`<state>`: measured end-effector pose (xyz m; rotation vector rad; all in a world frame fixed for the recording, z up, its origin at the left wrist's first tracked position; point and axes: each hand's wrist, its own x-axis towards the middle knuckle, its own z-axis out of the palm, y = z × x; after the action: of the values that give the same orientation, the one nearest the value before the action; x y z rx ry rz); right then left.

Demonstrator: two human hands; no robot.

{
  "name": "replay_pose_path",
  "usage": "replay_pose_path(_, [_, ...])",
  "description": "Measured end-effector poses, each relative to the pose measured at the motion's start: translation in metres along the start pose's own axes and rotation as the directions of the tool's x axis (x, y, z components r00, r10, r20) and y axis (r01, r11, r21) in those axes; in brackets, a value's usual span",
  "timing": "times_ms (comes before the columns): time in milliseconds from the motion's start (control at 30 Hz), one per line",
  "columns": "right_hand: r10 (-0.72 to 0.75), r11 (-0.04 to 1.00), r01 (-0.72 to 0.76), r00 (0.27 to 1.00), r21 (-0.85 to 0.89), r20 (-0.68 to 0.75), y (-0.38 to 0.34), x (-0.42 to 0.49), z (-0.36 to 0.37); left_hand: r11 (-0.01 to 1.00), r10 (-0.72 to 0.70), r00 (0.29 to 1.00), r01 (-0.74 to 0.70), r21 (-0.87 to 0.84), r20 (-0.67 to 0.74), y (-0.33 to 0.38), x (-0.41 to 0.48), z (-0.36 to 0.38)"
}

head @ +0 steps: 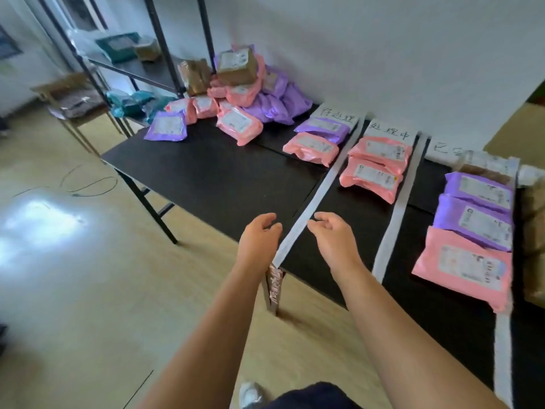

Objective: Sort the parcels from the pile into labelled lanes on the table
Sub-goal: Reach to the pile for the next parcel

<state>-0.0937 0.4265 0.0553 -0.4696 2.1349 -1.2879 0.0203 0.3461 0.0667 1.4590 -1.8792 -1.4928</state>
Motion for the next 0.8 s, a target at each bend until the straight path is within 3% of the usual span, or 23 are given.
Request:
replay_pose_path(300, [-0.026, 1.000, 0.025, 0.995, 0.006, 0.094, -0.052, 0.011, 0.135, 0.999, -0.050, 0.996, 0.049, -0.019, -0.074, -0.039, 0.053, -0.132])
replay_pose_path(533, [-0.033, 0.999, 0.033, 0.997, 0.006, 0.073, -0.086, 0.071, 0.190, 0.999, -0.045, 0.997, 0.044, -0.015, -0.060, -0.038, 0.132, -0.166])
replay_pose_path(800, [0.024, 0.999, -0.025, 0.999, 0.023, 0.021, -0.138, 0.184, 0.246, 0.994, -0.037, 0.999, 0.038, 0.105, -0.015, -0.008, 0.252, -0.192])
